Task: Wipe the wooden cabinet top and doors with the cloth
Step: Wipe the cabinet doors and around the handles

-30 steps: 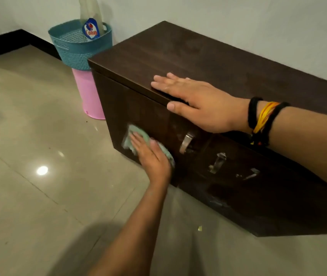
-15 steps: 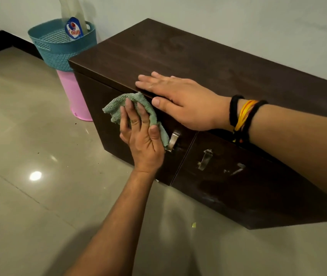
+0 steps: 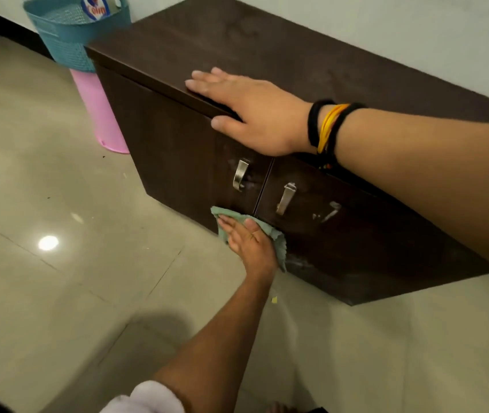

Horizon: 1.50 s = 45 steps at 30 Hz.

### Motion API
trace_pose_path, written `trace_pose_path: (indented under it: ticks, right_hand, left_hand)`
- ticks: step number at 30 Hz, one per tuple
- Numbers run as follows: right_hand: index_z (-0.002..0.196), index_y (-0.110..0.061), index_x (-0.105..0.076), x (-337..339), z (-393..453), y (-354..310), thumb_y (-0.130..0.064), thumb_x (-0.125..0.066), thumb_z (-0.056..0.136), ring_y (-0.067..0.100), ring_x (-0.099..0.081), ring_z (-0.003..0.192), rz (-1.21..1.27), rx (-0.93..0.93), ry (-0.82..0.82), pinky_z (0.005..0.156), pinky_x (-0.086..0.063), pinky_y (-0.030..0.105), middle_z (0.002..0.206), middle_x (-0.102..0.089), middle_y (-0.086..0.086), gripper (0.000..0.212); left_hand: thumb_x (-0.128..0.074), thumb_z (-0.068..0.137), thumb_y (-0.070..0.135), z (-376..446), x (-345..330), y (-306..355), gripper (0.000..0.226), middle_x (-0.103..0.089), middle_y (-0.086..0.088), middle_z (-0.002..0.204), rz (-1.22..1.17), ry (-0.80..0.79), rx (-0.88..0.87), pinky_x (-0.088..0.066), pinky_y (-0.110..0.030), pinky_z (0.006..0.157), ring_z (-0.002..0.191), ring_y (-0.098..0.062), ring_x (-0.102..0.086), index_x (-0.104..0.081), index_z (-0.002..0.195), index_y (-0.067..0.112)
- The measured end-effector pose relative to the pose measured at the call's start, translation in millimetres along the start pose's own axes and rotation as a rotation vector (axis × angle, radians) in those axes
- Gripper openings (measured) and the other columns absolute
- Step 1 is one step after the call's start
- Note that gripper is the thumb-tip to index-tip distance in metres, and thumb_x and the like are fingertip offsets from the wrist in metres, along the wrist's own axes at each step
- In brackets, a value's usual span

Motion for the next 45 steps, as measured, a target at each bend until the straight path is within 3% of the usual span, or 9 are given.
trace_pose_path:
  ticks: [4,13,20,23,27,31,35,39,45]
  right_hand:
    - [0.158,-0.021,-0.020,2.5,-24.4,7.4,-0.025,-0.038,0.106,0.015,-0.010,0.154,0.002,0.012,0.014,0.124,-0.010,0.033,0.167,-0.017,-0.003,0.056]
    - [0.159,-0.021,-0.017,0.3,-70.4,9.4,-0.020,-0.039,0.105,0.016,-0.010,0.154,-0.047,0.026,0.002,0.125,-0.015,0.041,0.167,-0.016,-0.002,0.058]
    - [0.159,-0.022,-0.016,-0.3,-73.0,9.7,-0.023,-0.039,0.105,0.016,-0.011,0.154,-0.130,0.002,0.039,0.125,-0.013,0.036,0.167,-0.015,-0.003,0.059]
    - [0.159,-0.022,-0.017,-1.2,-72.7,11.7,-0.022,-0.040,0.105,0.015,-0.012,0.153,-0.121,-0.001,0.028,0.124,-0.011,0.033,0.167,-0.017,-0.003,0.059]
    - [0.159,-0.024,-0.017,0.3,-71.2,16.1,-0.024,-0.040,0.105,0.013,-0.010,0.153,-0.102,-0.007,0.018,0.123,-0.009,0.031,0.167,-0.016,-0.006,0.058]
    - [0.158,-0.025,-0.019,0.0,-69.2,16.8,-0.023,-0.041,0.105,0.012,-0.011,0.153,-0.068,-0.004,0.027,0.125,-0.013,0.037,0.166,-0.018,-0.008,0.058]
    - [0.159,-0.025,-0.019,-0.8,-70.7,17.4,-0.026,-0.039,0.104,0.014,-0.012,0.153,-0.069,-0.012,0.045,0.124,-0.016,0.043,0.166,-0.018,-0.007,0.058]
    - [0.159,-0.024,-0.018,-2.7,-71.7,16.1,-0.028,-0.036,0.104,0.014,-0.011,0.154,-0.084,-0.006,0.039,0.124,-0.015,0.044,0.167,-0.017,-0.006,0.058]
    - [0.159,-0.025,-0.016,0.2,-80.1,20.9,-0.025,-0.039,0.105,0.013,-0.009,0.154,-0.078,-0.018,0.038,0.125,-0.009,0.035,0.167,-0.014,-0.006,0.059]
  left_hand:
    - [-0.027,0.107,0.039,-30.2,-2.5,8.0,0.068,0.014,-0.010,0.167,0.130,-0.090,-0.139,-0.010,-0.040,0.119,0.150,-0.035,-0.003,0.010,0.157,0.011]
    - [-0.031,0.107,0.032,-23.8,28.4,30.7,0.068,0.013,-0.017,0.166,0.393,-0.119,-0.386,-0.002,-0.041,0.124,0.153,-0.032,0.006,0.007,0.157,0.006]
    - [-0.034,0.107,0.026,-21.9,19.0,26.2,0.062,0.001,-0.011,0.168,0.280,0.063,-0.487,0.012,-0.005,0.108,0.143,-0.010,-0.001,-0.004,0.159,0.011]
    - [-0.033,0.107,0.029,-25.7,10.9,20.9,0.059,-0.003,-0.009,0.167,0.248,0.112,-0.536,0.006,-0.013,0.116,0.151,-0.027,-0.009,-0.010,0.158,0.009]
    - [-0.025,0.107,0.038,-23.4,-7.7,7.3,0.059,-0.012,-0.012,0.165,0.252,0.156,-0.632,-0.013,-0.041,0.124,0.152,-0.032,-0.013,-0.018,0.155,0.006]
    - [-0.024,0.107,0.041,-38.0,-18.4,-31.0,0.058,-0.008,-0.008,0.165,0.227,0.073,-0.552,-0.023,-0.054,0.120,0.152,-0.033,-0.013,-0.007,0.156,0.016]
    - [-0.020,0.106,0.042,-26.9,-24.4,-3.4,0.058,-0.021,-0.013,0.163,0.180,0.203,-0.637,-0.018,-0.040,0.121,0.148,-0.033,-0.023,-0.022,0.154,0.011]
    - [-0.014,0.102,0.042,-3.4,-25.9,-18.2,0.064,-0.006,-0.011,0.168,-0.043,0.320,-0.225,-0.012,-0.043,0.124,0.153,-0.016,-0.006,-0.009,0.158,0.012]
    - [-0.015,0.105,0.043,-52.7,-63.0,-1.0,0.065,-0.001,-0.010,0.166,0.004,0.213,-0.476,0.006,-0.023,0.120,0.154,-0.021,0.001,-0.012,0.157,0.005]
Point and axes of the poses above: each hand's wrist, its own z-axis towards the middle knuckle, its own x-axis out of the back of the hand, y = z × x, the point moved 4 cm from there along z, towards the middle knuckle
